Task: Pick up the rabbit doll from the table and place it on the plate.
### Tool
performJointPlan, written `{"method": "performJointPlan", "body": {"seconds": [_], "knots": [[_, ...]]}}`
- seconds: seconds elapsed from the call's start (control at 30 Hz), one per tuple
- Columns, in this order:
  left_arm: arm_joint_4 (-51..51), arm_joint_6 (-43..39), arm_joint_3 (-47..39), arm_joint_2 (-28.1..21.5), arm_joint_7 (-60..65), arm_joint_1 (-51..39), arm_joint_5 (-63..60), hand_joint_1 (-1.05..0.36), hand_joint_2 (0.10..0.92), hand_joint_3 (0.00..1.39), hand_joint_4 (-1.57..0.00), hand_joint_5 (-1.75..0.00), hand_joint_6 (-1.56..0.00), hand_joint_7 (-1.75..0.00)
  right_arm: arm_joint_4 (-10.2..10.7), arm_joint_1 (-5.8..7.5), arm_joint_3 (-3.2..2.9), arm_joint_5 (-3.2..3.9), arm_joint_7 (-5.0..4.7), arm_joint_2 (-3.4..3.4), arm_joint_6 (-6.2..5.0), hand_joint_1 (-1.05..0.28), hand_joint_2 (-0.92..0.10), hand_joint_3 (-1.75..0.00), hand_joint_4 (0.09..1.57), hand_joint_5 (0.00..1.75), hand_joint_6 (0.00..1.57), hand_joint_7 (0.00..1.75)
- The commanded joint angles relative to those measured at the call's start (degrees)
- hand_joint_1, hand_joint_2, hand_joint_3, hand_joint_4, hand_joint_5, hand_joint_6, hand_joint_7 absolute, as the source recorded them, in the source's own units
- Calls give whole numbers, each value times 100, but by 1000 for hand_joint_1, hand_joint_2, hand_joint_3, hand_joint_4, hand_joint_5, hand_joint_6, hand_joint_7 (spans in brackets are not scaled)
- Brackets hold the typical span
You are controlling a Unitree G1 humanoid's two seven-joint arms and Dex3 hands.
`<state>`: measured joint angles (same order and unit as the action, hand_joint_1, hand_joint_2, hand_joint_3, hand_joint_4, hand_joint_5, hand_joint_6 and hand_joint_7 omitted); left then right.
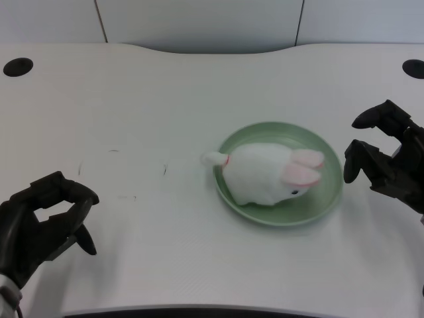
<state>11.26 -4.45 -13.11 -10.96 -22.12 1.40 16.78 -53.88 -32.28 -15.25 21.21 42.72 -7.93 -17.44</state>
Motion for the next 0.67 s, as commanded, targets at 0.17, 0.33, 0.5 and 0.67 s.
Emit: {"method": "performJointPlan", "body": {"seconds": [0.17,0.33,0.5,0.67], "knots": [[313,142,-12,-285,-484,125,146,-456,921,429,-1168,-1112,-1049,-955,28,8,-26,-31,-66,-18,-96,-379,-552,-834,778,1746,596,1596],[443,103,7,-374,-646,122,98,-449,921,414,-1212,-1028,-1098,-860,323,134,27,-8,-204,81,84,-363,-509,-911,770,1746,534,1668],[329,269,-21,-400,-646,27,171,-452,921,414,-1220,-1043,-1097,-853,217,119,1,3,-120,120,-56,-396,-522,-883,774,1746,566,1636],[279,368,-37,-358,-623,-3,220,-464,921,431,-1200,-1103,-1081,-899,-194,-9,-114,68,29,104,-170,-397,-541,-864,766,1746,590,1615]]}}
